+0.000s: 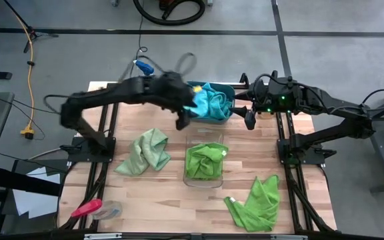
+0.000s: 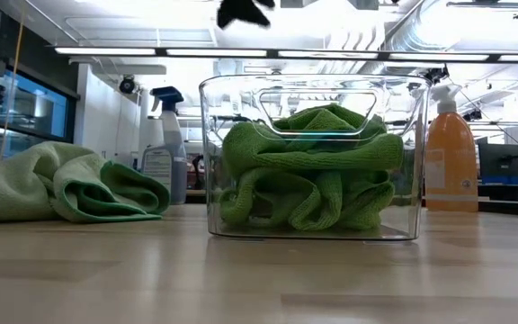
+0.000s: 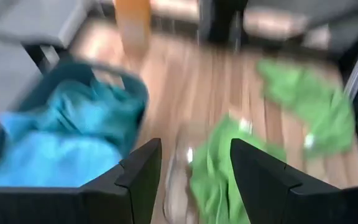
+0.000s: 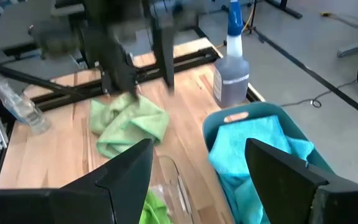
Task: Sort microfiber towel by color & place in baskets
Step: Put the light green microfiber towel into the transparent bin
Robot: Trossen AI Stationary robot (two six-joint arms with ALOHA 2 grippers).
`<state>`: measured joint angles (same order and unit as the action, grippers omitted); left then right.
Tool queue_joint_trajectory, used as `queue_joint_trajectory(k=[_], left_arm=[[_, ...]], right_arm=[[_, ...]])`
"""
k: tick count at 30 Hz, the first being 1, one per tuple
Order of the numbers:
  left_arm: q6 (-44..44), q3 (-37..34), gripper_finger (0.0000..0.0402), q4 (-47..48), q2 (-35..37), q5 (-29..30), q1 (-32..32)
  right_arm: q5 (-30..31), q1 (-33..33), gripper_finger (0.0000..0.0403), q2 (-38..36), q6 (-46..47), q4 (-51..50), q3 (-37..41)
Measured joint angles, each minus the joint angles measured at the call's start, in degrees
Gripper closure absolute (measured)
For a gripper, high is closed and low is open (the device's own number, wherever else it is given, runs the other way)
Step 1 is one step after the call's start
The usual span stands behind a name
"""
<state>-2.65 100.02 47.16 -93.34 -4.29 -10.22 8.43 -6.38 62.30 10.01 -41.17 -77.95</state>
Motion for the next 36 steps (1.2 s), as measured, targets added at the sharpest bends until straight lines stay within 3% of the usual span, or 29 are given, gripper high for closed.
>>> queue_joint_trajectory(k=[5, 10, 16, 24, 36], left_arm=[[-3.1, -15.6, 0.022, -15.7, 14.2, 4.3, 0.3], [-11.7, -30.3, 0.022, -26.6, 26.1, 9.9, 2.1], [-21.3, -41.3, 0.022, -26.8, 35.0, 18.3, 6.1], [-21.8, -45.3, 0.022, -26.0, 41.5, 19.4, 10.0], [-15.3, -45.3, 0.022, -4.3, 53.6, 16.5, 13.8]], right_arm=[[0.0, 0.0, 0.0147, 0.0, -1.8, -1.7, 0.0], [0.0, 0.0, 0.0147, 0.0, -4.2, -1.4, 0.0], [-0.7, 0.0, 0.0147, 0.8, -4.9, -0.5, 0.0], [-0.8, 0.0, 0.0147, 4.3, 4.5, 4.6, 0.0], [-1.4, 1.1, 0.0147, 8.3, 18.5, 6.3, 0.0]])
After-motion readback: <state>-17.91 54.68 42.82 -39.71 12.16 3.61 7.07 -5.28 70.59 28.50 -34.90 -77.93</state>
